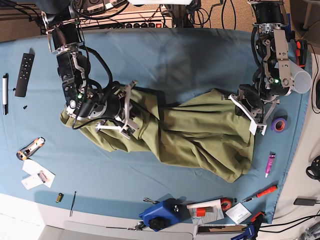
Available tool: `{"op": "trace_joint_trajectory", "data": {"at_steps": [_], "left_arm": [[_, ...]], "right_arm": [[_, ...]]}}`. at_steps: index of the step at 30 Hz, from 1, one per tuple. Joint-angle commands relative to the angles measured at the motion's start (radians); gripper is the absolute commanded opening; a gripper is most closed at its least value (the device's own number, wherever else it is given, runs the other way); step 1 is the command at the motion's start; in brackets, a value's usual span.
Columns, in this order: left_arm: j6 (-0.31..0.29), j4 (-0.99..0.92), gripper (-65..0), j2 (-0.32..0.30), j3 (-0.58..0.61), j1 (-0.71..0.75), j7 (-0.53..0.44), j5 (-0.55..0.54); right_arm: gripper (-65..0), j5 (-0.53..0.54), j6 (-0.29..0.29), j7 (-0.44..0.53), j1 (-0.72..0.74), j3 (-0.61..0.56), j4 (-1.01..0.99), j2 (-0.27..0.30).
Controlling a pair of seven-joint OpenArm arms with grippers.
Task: Layout the t-shirt on the table in an organized manner, then fold the t-shirt properly
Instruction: 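Pull the grasped shirt end away from the left gripper with the right gripper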
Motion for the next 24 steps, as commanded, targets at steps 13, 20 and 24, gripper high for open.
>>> {"op": "trace_joint_trajectory", "data": {"at_steps": [13, 20, 24], "left_arm": [[-0.004, 0.020, -65.0, -0.007, -0.003, -0.016, -0.018, -0.003], [-0.004, 0.020, -65.0, -0.008, -0.003, -0.010, 0.009, -0.003], [-0.004, 0.020, -65.0, -0.007, -0.003, 0.006, 0.008, -0.004]], "right_arm": [[-65.0, -0.173, -0.149, 0.151, 0.278, 0.162, -0.051, 0.006], [-65.0, -0.248, -0.126, 0.391, 0.414, 0.326, -0.423, 0.006], [-65.0, -0.325, -0.121, 0.582, 0.504, 0.387, -0.644, 0.007]]}}
